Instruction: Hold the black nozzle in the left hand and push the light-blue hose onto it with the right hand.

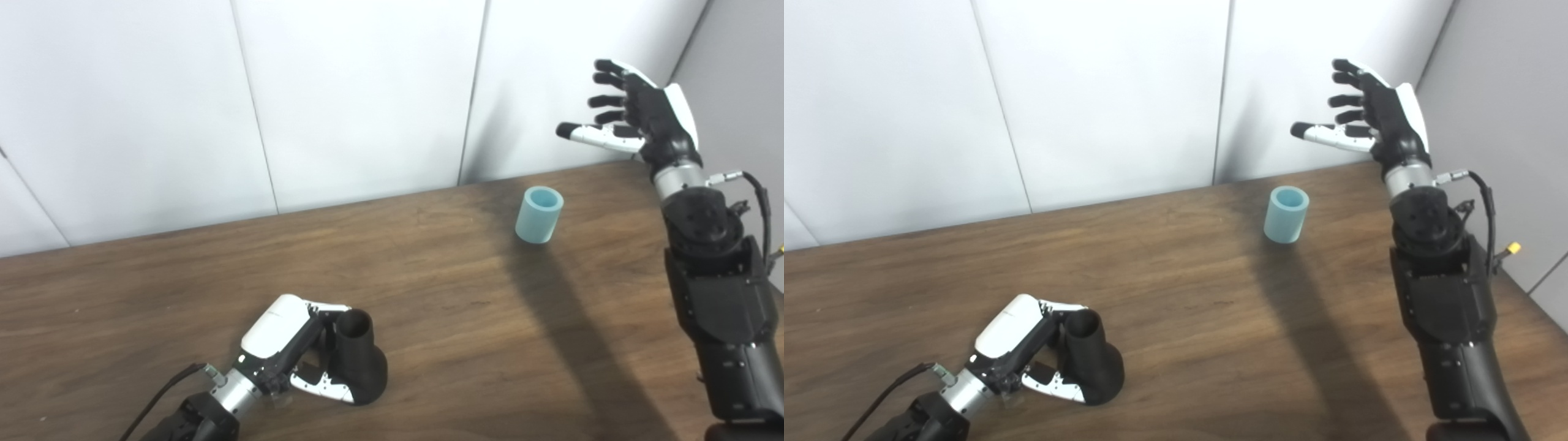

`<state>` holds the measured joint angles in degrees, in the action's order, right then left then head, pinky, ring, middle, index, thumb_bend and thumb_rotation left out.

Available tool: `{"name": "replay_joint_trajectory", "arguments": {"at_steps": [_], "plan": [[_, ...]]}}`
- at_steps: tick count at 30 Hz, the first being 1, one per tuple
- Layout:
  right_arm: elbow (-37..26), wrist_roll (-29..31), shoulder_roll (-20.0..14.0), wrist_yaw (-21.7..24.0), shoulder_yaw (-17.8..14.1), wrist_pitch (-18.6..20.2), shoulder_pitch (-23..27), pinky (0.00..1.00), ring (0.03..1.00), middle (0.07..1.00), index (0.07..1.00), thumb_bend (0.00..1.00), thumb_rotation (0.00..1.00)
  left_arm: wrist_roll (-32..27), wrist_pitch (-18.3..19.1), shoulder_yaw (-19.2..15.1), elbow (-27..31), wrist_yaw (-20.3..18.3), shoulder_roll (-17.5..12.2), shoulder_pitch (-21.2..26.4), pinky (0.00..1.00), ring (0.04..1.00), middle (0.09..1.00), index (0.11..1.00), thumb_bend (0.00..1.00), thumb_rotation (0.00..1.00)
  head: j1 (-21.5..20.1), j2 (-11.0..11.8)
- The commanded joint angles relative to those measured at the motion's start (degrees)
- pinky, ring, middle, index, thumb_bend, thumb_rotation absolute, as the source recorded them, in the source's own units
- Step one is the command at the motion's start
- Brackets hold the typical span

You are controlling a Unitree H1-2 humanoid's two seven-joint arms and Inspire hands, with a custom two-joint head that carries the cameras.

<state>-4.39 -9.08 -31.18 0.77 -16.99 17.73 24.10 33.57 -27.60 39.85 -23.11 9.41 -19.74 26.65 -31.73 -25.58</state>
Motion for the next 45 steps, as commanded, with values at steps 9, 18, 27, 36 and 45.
{"name": "replay_joint_trajectory", "arguments": {"at_steps": [9,18,27,36,45], "plan": [[4.3,3.5,-3.2,5.0,1.5,-1.3,-1.2,0.9,0.921,0.956,0.949,0.91,0.45,1.7,0.7,4.7,-7.8,0.5,-4.1,-5.8,0.31,0.391,0.43,0.517,0.5,0.0,-0.5,0.5],[10.5,8.0,-1.5,6.8,1.9,-2.8,-1.4,0.89,0.945,0.976,0.992,0.95,0.43,-0.5,0.7,6.0,-7.4,0.1,-5.1,-5.3,0.32,0.394,0.433,0.517,0.5,0.0,-0.7,0.4],[13.1,6.5,-1.3,6.1,4.5,-1.9,-2.4,0.95,0.969,0.976,1.0,0.93,0.45,-0.7,0.7,5.9,-6.9,0.1,-5.6,-5.5,0.29,0.389,0.428,0.515,0.5,0.0,-0.3,0.0],[15.8,7.9,-0.6,7.2,5.6,-2.6,-2.2,0.93,0.975,1.0,1.0,0.89,0.37,-1.2,0.7,4.8,-5.4,-1.8,-5.9,-6.0,0.3,0.389,0.428,0.517,0.5,0.0,-0.1,-0.4],[17.8,8.5,1.0,6.7,5.9,-5.0,-2.3,0.93,0.974,1.0,1.0,0.9,0.37,-1.4,0.7,4.7,-4.5,-1.6,-6.1,-7.1,0.31,0.387,0.428,0.518,0.5,0.0,-0.1,-0.2]]}}
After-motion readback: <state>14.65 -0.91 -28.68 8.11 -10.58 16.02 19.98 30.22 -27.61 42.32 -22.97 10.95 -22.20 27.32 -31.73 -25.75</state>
